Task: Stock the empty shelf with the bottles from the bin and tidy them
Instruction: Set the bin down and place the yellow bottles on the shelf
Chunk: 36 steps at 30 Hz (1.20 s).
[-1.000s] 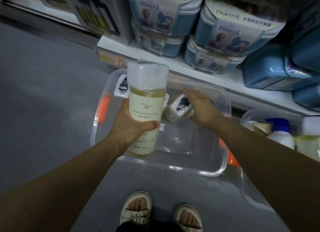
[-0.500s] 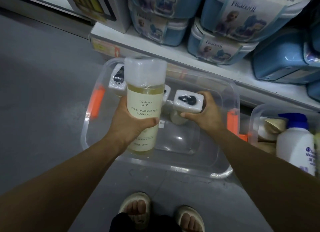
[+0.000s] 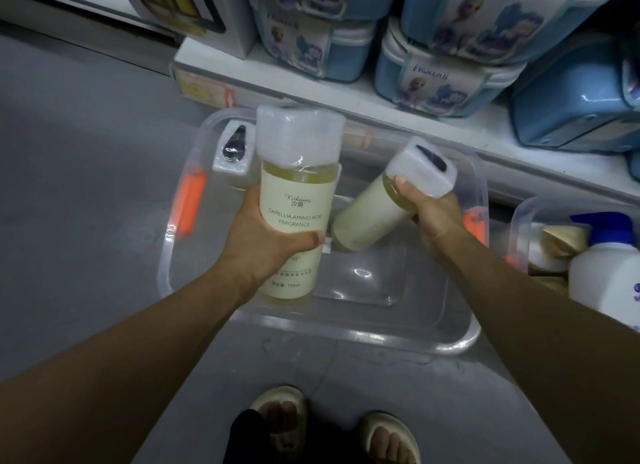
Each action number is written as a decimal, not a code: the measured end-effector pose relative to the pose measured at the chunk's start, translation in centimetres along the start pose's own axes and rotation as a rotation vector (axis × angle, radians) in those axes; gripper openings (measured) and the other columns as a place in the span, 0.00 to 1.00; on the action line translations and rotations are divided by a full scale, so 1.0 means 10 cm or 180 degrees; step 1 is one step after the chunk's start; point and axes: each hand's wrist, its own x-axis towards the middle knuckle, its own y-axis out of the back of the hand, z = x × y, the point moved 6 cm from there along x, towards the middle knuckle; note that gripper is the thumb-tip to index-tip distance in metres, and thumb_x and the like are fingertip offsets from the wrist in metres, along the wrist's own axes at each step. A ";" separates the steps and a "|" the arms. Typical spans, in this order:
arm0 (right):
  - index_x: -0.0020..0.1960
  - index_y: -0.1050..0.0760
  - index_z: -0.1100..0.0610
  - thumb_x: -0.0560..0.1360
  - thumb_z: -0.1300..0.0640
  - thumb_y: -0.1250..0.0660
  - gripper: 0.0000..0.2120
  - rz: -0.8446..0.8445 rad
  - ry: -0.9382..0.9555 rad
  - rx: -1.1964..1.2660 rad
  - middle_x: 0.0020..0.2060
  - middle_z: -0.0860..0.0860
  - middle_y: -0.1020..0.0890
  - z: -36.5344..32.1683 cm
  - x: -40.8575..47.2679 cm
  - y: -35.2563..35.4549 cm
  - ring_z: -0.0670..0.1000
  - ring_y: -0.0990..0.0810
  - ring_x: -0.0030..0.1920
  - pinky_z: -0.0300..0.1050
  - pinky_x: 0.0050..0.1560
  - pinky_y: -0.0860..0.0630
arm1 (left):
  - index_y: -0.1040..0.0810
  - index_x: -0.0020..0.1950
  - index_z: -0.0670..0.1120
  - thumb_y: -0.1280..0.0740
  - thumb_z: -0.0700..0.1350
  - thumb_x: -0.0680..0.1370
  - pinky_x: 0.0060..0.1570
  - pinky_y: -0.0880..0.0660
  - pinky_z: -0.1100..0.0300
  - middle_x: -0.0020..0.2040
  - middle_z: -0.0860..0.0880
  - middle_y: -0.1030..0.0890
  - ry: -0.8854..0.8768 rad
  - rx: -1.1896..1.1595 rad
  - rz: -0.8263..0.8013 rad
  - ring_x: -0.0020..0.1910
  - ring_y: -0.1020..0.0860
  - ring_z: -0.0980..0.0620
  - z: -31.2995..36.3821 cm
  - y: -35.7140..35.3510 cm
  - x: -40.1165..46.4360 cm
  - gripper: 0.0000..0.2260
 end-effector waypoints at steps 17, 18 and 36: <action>0.46 0.21 0.52 0.65 0.52 0.23 0.13 -0.0373 -0.0037 0.0198 0.38 0.43 0.15 -1.76 -0.84 0.03 0.43 0.17 0.39 0.42 0.40 0.23 | 0.28 0.60 0.48 0.22 0.37 0.64 0.41 0.27 0.60 0.51 0.52 0.19 0.0078 0.0081 -0.0147 0.50 0.21 0.55 1.03 0.22 -0.71 0.28; 0.47 0.21 0.52 0.62 0.51 0.21 0.17 -0.0448 -0.0006 0.0244 0.38 0.44 0.15 -1.91 -0.91 0.04 0.42 0.17 0.39 0.43 0.41 0.22 | 0.28 0.60 0.49 0.22 0.36 0.64 0.40 0.27 0.61 0.50 0.53 0.19 0.0069 0.0071 -0.0132 0.49 0.21 0.56 1.15 0.27 -0.78 0.28; 0.49 0.22 0.56 0.37 0.39 0.18 0.43 -0.0821 0.0625 0.0852 0.39 0.49 0.15 -4.88 -2.45 -0.09 0.47 0.17 0.40 0.42 0.41 0.20 | 0.30 0.56 0.51 0.22 0.36 0.64 0.38 0.27 0.61 0.49 0.53 0.20 -0.0430 -0.0052 0.0104 0.47 0.22 0.56 3.69 1.09 -2.25 0.27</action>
